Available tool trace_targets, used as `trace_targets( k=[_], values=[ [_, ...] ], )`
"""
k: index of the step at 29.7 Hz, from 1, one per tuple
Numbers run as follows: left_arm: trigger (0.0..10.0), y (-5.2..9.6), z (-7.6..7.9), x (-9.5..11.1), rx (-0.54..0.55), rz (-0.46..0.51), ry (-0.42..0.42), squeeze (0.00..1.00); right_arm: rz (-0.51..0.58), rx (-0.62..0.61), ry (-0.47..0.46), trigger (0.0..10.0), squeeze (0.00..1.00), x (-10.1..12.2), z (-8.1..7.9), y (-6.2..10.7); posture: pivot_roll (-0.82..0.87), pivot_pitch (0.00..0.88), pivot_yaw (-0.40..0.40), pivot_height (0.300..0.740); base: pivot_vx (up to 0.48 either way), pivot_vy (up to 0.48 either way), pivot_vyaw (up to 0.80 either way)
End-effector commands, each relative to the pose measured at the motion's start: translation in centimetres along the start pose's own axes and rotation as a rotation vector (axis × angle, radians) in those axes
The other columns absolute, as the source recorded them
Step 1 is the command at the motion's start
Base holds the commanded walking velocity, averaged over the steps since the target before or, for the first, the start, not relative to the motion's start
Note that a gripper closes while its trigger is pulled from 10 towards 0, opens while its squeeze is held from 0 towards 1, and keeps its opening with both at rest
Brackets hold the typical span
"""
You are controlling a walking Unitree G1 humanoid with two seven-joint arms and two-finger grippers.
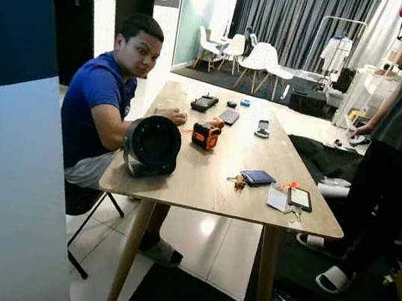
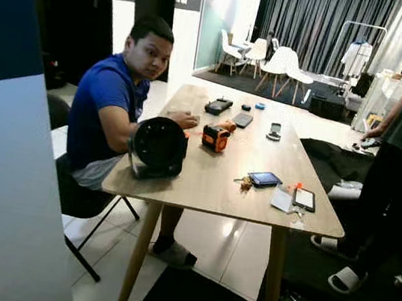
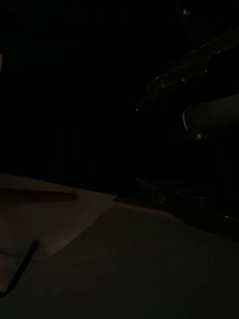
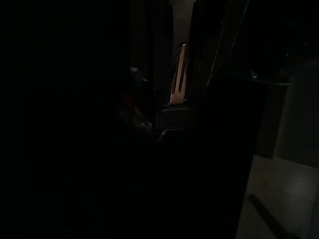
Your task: Hang keys on a hook
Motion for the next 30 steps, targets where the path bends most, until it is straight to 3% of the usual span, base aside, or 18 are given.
trace_targets(
  k=[1,17,24,30],
  values=[
    [10.0,0.05,-0.11,-0.02,0.003,0.003,0.006,0.0,0.0,-0.004,0.008,10.0,0.0,0.12,0.16,-0.01,0.12,0.0,-0.038,0.74,0.0,0.0,0.0],
    [10.0,-0.19,0.05,0.31,0.019,0.011,0.022,0.0,0.006,-0.008,0.004,10.0,0.0,0.28,0.17,-0.05,0.11,0.005,-0.033,0.74,0.0,0.0,0.0],
    [10.0,-0.25,0.41,0.59,0.0,0.024,-0.012,0.0,0.006,-0.011,0.003,10.0,0.0,0.31,0.28,-0.04,0.11,0.004,-0.03,0.74,0.0,0.0,0.0],
    [10.0,-0.35,0.56,0.66,-0.008,0.02,-0.012,0.0,0.007,-0.012,0.0,10.0,0.0,0.29,0.25,-0.03,0.11,0.004,-0.028,0.74,0.0,-0.416,0.0]
  ],
)
Point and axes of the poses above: a point about 5 cm out from each wrist's last joint towards the gripper, its own y axis pointing back from the gripper into the wrist, its own x axis along the axis of the wrist's last joint, z = x × y, the point moved 5 cm from there along -y, pointing out of the wrist towards the gripper, and after that the axes turned 5 degrees about y, right-handed, at the moved point
